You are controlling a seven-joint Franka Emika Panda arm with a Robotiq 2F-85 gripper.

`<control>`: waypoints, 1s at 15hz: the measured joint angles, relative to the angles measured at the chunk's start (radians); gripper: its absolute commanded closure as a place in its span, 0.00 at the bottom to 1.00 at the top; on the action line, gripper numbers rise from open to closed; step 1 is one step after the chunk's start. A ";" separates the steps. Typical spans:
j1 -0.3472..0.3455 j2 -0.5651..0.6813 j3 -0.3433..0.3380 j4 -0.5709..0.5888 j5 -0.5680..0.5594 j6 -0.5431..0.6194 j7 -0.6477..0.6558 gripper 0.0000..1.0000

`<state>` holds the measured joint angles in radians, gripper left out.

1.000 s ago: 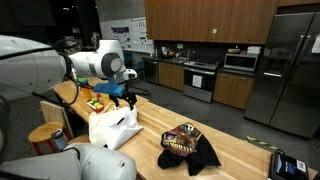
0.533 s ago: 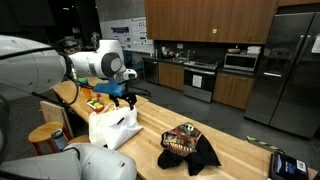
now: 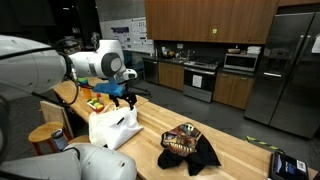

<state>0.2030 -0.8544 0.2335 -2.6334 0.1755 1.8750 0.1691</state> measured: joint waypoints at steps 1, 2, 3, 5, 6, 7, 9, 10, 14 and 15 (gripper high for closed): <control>0.000 0.000 0.000 0.000 0.000 0.000 0.000 0.00; 0.000 0.000 0.000 0.000 0.000 0.000 0.000 0.00; 0.000 0.000 0.000 0.000 0.000 0.000 0.000 0.00; 0.000 0.000 0.000 0.000 0.000 0.000 0.000 0.00; 0.003 0.000 0.001 0.000 0.000 0.000 -0.012 0.00; 0.012 0.001 0.001 0.002 0.000 -0.003 -0.041 0.00; 0.054 0.010 0.004 0.012 0.002 -0.006 -0.102 0.00; 0.078 0.022 0.014 0.022 0.002 -0.006 -0.124 0.00; 0.118 0.138 0.101 0.073 -0.023 0.042 -0.141 0.00; 0.111 0.180 0.120 0.083 -0.037 0.069 -0.126 0.00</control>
<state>0.3144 -0.6747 0.3534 -2.5507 0.1388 1.9437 0.0426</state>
